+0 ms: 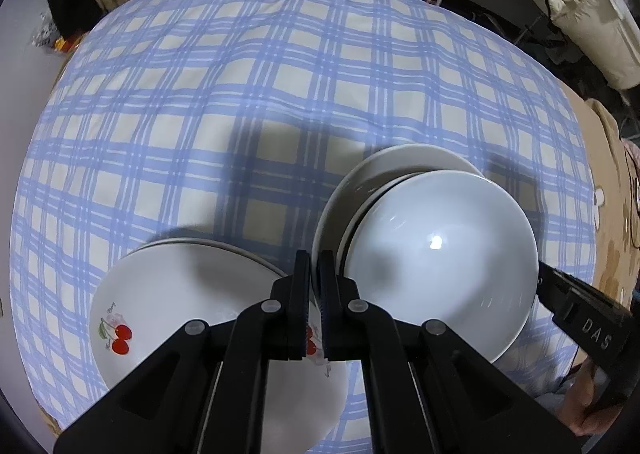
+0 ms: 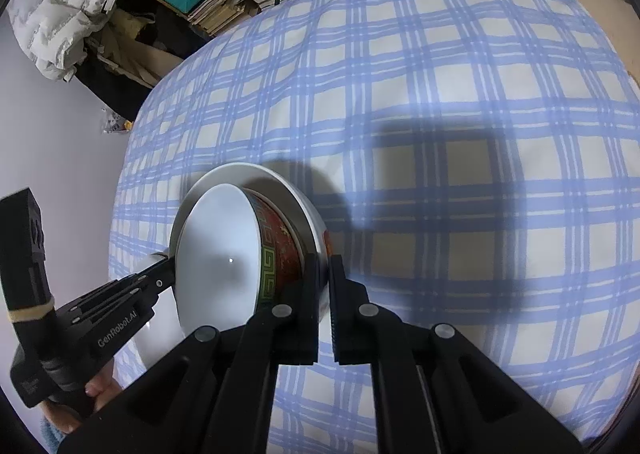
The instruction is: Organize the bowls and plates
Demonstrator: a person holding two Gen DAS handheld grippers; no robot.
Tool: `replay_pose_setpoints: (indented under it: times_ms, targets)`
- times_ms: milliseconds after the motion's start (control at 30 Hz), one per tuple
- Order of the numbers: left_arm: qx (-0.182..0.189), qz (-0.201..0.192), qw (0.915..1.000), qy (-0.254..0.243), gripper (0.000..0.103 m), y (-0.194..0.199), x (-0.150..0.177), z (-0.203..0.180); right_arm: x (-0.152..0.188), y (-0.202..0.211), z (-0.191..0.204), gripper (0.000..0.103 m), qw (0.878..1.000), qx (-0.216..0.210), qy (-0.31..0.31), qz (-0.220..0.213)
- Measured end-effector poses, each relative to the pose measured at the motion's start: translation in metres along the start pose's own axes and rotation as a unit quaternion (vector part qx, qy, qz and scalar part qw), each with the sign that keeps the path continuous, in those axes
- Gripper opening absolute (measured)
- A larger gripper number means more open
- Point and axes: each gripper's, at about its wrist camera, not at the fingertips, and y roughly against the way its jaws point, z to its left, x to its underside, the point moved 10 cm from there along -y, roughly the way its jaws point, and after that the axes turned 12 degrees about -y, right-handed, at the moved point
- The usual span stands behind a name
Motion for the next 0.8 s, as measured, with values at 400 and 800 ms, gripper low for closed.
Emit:
replay_pose_setpoints:
  times_ms: [400, 800]
  targets:
    - [0.003, 0.001, 1.0, 0.007, 0.003, -0.0036, 0.001, 0.0026, -0.0002, -0.0046, 0.0035, 0.009, 1.0, 0.025, 0.007, -0.007]
    - [0.017, 0.01, 0.9998, 0.003, 0.002, -0.0058, -0.001, 0.0052, -0.0006, -0.0014, 0.0073, 0.01, 0.999, 0.03, -0.006, -0.016]
